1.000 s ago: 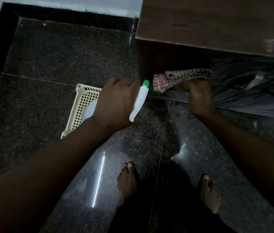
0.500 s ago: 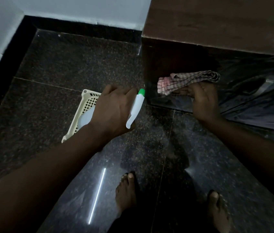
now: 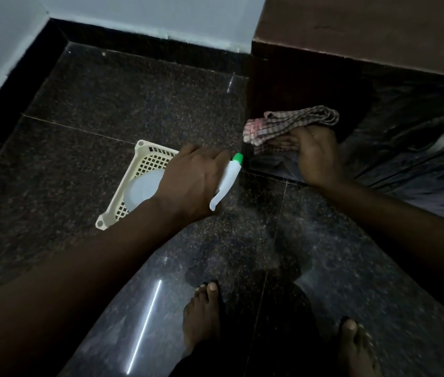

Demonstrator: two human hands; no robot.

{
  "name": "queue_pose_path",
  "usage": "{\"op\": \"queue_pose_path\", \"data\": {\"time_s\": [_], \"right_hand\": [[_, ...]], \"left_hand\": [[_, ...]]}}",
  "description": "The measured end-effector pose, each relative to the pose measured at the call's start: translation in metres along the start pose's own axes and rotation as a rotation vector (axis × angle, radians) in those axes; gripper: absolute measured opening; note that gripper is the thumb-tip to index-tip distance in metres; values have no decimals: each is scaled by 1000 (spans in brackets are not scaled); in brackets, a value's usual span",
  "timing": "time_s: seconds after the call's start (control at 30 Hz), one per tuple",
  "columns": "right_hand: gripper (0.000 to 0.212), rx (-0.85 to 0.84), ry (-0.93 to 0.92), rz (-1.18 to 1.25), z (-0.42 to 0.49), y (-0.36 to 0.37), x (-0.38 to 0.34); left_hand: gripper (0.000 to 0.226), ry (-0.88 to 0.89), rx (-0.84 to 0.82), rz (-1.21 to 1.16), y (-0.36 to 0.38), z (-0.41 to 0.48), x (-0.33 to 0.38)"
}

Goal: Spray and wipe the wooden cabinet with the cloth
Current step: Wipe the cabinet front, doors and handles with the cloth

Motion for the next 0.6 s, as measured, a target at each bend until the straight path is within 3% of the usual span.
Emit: {"op": "queue_pose_path", "data": {"time_s": [0.17, 0.37, 0.47, 0.6], "right_hand": [[44, 86, -71, -314, 3, 48, 9], [47, 119, 70, -120, 5, 52, 28], [48, 219, 38, -14, 8, 39, 18], [36, 173, -1, 144, 10, 35, 13]], "left_hand": [[25, 21, 44, -23, 8, -1, -7], [30, 11, 70, -55, 20, -3, -10], [26, 31, 94, -66, 24, -1, -8], [22, 35, 105, -85, 25, 3, -11]]}}
Point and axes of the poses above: each hand's wrist, its own z-axis towards the middle knuckle, its own y-axis out of the palm, x = y × z, the point moved 6 cm from there along z, towards the middle knuckle, and after that the axes turned 13 degrees about -z, right-handed, at the moved point
